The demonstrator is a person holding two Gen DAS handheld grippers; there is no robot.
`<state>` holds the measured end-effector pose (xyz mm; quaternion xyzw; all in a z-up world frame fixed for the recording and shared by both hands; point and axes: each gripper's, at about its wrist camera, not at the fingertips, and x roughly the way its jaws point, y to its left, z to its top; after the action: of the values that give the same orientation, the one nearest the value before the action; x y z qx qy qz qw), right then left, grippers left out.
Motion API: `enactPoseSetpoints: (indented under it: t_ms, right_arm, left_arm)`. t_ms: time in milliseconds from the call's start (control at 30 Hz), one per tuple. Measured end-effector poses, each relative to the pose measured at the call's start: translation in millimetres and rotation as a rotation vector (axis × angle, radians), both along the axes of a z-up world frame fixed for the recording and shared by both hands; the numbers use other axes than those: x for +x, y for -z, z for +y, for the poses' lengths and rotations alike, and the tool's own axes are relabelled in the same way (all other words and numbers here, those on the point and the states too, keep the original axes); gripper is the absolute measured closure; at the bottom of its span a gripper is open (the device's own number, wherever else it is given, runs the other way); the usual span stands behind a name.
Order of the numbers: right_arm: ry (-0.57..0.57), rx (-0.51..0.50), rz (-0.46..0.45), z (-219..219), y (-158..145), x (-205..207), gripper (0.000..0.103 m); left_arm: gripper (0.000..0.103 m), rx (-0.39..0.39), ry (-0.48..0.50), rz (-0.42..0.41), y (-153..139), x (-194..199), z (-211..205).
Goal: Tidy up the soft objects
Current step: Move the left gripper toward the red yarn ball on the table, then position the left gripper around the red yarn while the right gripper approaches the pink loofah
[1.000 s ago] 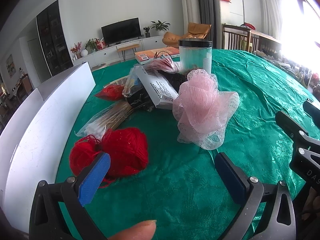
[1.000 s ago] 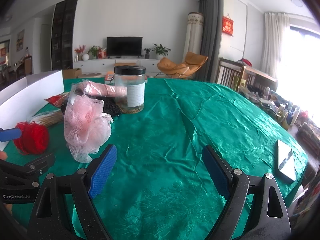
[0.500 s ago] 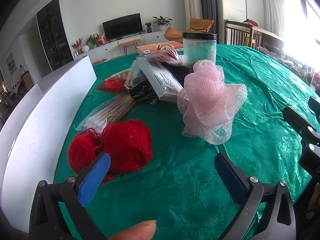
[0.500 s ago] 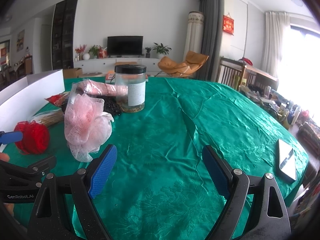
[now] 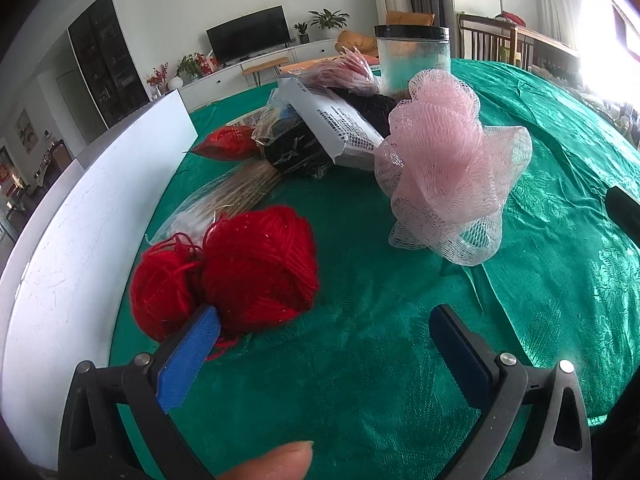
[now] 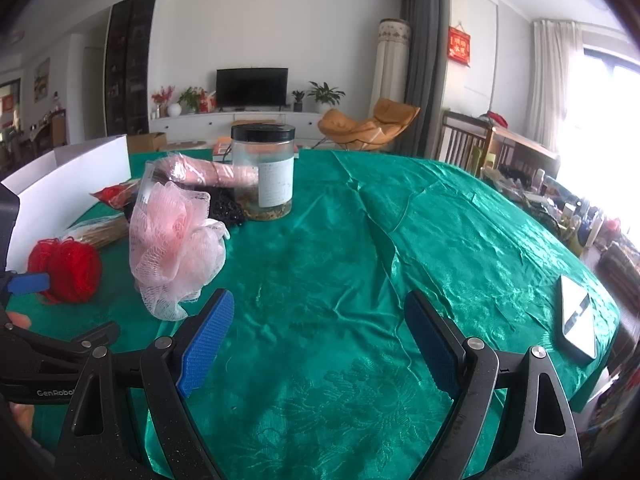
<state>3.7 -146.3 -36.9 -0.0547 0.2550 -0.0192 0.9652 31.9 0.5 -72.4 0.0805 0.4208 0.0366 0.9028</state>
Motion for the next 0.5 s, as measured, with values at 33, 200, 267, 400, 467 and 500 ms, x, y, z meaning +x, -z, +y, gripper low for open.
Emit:
enactPoseSetpoints:
  t_ms: [33, 200, 267, 400, 467, 500]
  right_arm:
    - [-0.001, 0.001, 0.002, 0.1, 0.2, 0.0, 0.014]
    - [0.0, 0.006, 0.021, -1.8, 0.5, 1.5, 0.014]
    - [0.004, 0.009, 0.034, -3.7, 0.9, 3.0, 0.014]
    - [0.012, 0.024, 0.057, -9.7, 2.1, 6.2, 0.014]
    - [0.017, 0.029, 0.07, -12.0, 3.8, 8.1, 0.014]
    - [0.019, 0.032, 0.078, -12.8, 4.8, 9.2, 0.014]
  left_arm:
    - [0.0, 0.005, 0.0, 0.001, 0.3, 0.9, 0.1]
    - [0.0, 0.057, 0.007, -0.002, 2.8, 8.0, -3.6]
    - [0.0, 0.077, 0.006, -0.005, 3.1, 14.0, -3.8]
    - [0.0, 0.106, 0.008, -0.025, 2.0, 26.5, -5.3]
    - [0.0, 0.136, 0.014, -0.042, 2.4, 33.4, -7.9]
    - [0.0, 0.154, 0.016, -0.048, 2.9, 37.3, -9.3]
